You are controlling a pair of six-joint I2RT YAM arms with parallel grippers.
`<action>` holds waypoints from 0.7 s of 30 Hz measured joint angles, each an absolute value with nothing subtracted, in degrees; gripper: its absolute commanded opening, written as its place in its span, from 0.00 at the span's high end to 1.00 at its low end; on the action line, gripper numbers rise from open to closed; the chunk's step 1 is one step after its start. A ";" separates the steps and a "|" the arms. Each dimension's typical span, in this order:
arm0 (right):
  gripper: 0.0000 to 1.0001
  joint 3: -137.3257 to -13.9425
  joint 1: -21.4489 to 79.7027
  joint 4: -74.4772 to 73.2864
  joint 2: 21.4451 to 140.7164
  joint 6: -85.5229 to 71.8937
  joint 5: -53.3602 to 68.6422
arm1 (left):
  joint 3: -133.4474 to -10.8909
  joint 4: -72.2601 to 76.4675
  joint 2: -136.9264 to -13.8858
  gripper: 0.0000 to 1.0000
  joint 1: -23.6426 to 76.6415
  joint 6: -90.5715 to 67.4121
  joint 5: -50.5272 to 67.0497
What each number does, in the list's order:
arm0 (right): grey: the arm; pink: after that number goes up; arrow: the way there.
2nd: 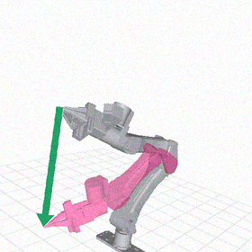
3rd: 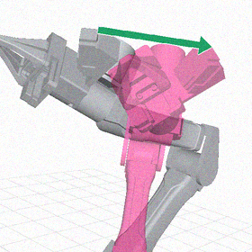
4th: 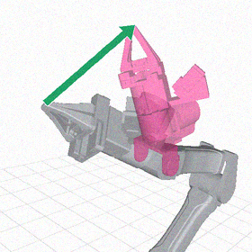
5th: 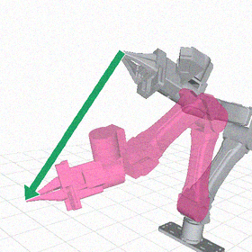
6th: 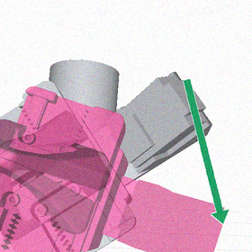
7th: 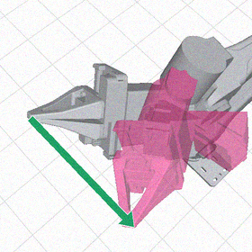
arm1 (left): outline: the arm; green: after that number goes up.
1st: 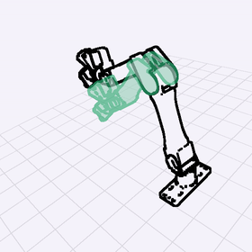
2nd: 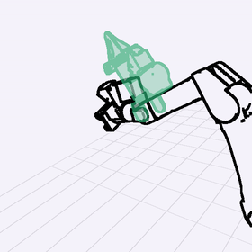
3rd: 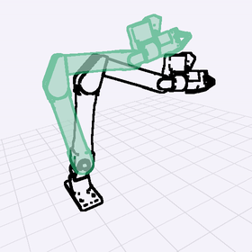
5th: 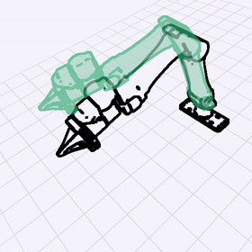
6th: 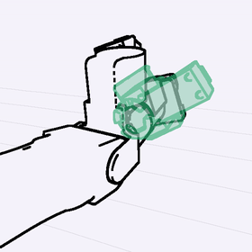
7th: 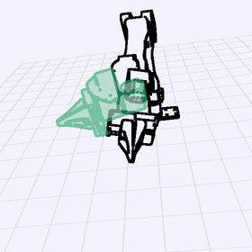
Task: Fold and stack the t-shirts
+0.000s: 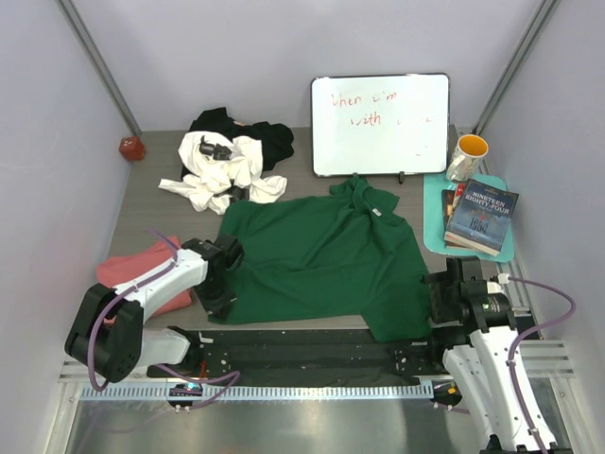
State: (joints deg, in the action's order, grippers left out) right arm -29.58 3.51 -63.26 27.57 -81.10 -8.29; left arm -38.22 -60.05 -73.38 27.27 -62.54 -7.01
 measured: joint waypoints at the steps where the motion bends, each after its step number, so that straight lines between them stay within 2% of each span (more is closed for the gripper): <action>1: 0.33 -30.04 3.51 -63.26 28.25 -81.36 -8.80 | -38.22 -60.01 -73.49 1.00 27.27 -62.54 -7.01; 11: 0.32 -30.55 3.51 -64.58 31.62 -87.31 -17.15 | -38.22 -59.61 -74.06 1.00 27.27 -61.91 -6.76; 21: 0.30 -30.09 3.51 -62.67 38.72 -91.26 -16.91 | -38.22 -59.09 -74.89 1.00 27.27 -60.99 -6.37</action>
State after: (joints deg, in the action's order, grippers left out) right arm -30.09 3.51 -62.67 38.72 -91.26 -16.91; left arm -38.22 -59.09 -74.89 27.27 -60.99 -6.37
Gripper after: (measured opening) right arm 0.702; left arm 0.005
